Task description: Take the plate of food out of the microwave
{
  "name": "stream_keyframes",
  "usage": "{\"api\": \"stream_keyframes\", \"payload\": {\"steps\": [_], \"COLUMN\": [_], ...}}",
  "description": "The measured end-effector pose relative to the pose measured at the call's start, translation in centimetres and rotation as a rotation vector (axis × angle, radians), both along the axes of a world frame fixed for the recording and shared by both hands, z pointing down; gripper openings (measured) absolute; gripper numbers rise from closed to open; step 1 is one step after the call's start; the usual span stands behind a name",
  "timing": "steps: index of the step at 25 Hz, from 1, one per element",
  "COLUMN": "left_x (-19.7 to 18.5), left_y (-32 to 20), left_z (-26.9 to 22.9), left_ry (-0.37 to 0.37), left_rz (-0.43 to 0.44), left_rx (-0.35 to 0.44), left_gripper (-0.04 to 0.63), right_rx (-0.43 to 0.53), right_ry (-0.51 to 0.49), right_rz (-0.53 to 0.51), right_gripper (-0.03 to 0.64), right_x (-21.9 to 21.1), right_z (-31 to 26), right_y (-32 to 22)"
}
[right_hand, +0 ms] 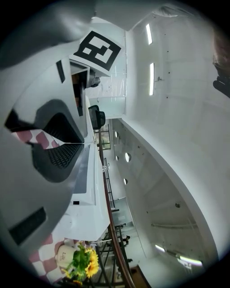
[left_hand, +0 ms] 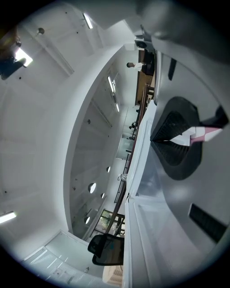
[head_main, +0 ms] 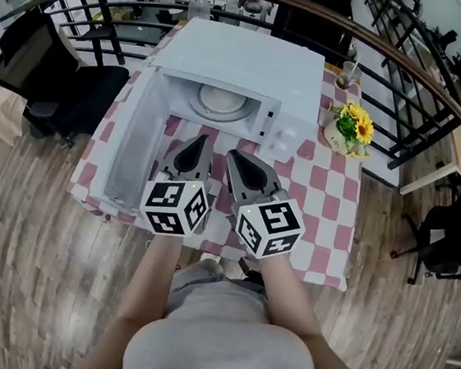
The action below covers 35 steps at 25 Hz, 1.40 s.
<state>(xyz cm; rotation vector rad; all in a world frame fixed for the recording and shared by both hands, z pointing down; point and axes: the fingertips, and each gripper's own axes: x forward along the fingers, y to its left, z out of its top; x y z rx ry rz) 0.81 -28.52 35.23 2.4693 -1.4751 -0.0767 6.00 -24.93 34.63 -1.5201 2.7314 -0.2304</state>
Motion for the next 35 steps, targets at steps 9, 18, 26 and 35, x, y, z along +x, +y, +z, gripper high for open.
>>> {"api": "stream_keyframes", "payload": {"steps": [9,18,26,35], "left_x": [-0.1,0.6,1.3,1.2], "left_y": [-4.1,-7.0,-9.4,-12.9], "left_z": [3.5,6.5,8.4,11.4], "left_ry": [0.048,0.171,0.337,0.476], "left_rz": [0.059,0.121,0.164,0.081], "left_rx": [-0.099,-0.214,-0.320,-0.456], "left_gripper": [0.008,0.117,0.329,0.344], "right_rx": [-0.025,-0.058,-0.075,-0.104], "right_ry": [-0.015,-0.005,0.004,0.016], "right_rz": [0.059,0.122,0.142,0.169], "right_gripper": [0.026,0.026,0.026,0.026], "right_x": [0.2,1.5,1.8,3.0], "right_z": [1.7,3.9,5.3,6.5], "right_y": [-3.5,-4.8,-5.8,-7.3]}}
